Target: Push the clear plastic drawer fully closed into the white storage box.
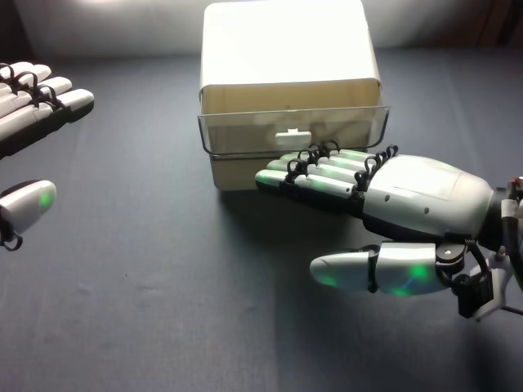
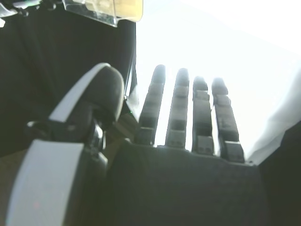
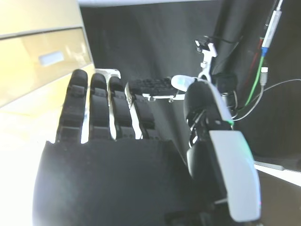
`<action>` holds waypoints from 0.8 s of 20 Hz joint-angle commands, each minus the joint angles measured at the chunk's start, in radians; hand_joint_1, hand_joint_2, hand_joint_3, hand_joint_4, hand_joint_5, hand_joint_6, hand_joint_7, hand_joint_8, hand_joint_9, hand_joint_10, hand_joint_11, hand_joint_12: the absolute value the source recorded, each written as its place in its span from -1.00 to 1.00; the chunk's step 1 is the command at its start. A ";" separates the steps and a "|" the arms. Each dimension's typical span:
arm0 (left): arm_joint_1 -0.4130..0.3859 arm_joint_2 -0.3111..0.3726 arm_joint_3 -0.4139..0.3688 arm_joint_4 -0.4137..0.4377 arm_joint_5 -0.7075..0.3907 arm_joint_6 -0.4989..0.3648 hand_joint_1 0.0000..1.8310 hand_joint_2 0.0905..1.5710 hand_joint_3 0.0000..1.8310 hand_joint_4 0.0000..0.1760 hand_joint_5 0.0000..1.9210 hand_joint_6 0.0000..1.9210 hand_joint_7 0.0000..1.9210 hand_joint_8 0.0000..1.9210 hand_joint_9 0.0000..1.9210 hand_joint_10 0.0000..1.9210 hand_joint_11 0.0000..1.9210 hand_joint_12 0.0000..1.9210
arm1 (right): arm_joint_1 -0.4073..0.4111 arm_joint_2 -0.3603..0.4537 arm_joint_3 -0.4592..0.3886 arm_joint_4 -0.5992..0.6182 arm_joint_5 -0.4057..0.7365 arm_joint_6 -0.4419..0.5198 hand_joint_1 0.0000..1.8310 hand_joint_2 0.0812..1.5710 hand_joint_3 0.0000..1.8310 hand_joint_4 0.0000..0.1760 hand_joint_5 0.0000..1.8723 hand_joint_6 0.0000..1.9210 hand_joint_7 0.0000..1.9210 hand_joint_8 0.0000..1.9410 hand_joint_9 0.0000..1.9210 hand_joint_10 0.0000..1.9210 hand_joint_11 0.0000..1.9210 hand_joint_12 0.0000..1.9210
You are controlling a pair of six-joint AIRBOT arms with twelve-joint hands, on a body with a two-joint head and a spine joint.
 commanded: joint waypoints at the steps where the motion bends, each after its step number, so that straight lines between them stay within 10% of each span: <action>1: -0.002 0.005 0.001 -0.028 -0.124 0.000 -1.00 0.99 -0.72 -0.66 -0.93 -0.95 -0.94 -0.98 -1.00 -1.00 -1.00 -1.00 | 0.016 0.000 0.006 0.043 0.117 -0.007 -0.73 0.76 -1.00 -1.00 -0.97 -1.00 -1.00 -1.00 -1.00 -1.00 -1.00 -1.00; 7: -0.002 0.002 0.002 -0.028 -0.125 0.000 -1.00 0.98 -0.71 -0.58 -0.93 -0.95 -0.94 -0.98 -1.00 -1.00 -1.00 -1.00 | 0.032 -0.014 0.030 0.061 0.095 -0.010 -0.71 0.76 -1.00 -1.00 -0.96 -1.00 -0.99 -1.00 -1.00 -1.00 -0.98 -0.99; 8: -0.002 0.002 0.002 -0.028 -0.125 0.000 -1.00 0.98 -0.71 -0.76 -0.92 -0.94 -0.93 -0.98 -0.99 -0.99 -1.00 -1.00 | 0.035 -0.016 0.034 0.065 0.089 -0.013 -0.80 0.72 -0.99 -1.00 -0.97 -0.99 -1.00 -1.00 -0.99 -0.99 -1.00 -0.63; 14: -0.002 -0.003 0.004 -0.029 -0.125 0.000 -1.00 0.97 -0.72 -0.66 -0.94 -0.94 -0.95 -0.99 -1.00 -1.00 -1.00 -1.00 | 0.045 -0.022 0.055 0.092 0.076 -0.016 -0.78 0.75 -1.00 -0.88 -0.97 -1.00 -0.97 -1.00 -0.91 -0.99 -1.00 0.06; 16: -0.002 -0.005 0.006 -0.030 -0.124 0.000 -1.00 0.97 -0.71 -0.69 -0.93 -0.93 -0.94 -0.99 -1.00 -1.00 -1.00 -1.00 | 0.046 -0.022 0.060 0.100 0.075 -0.016 -0.77 0.77 -1.00 -0.79 -0.93 -0.99 -0.96 -1.00 -0.90 -0.99 -1.00 -0.04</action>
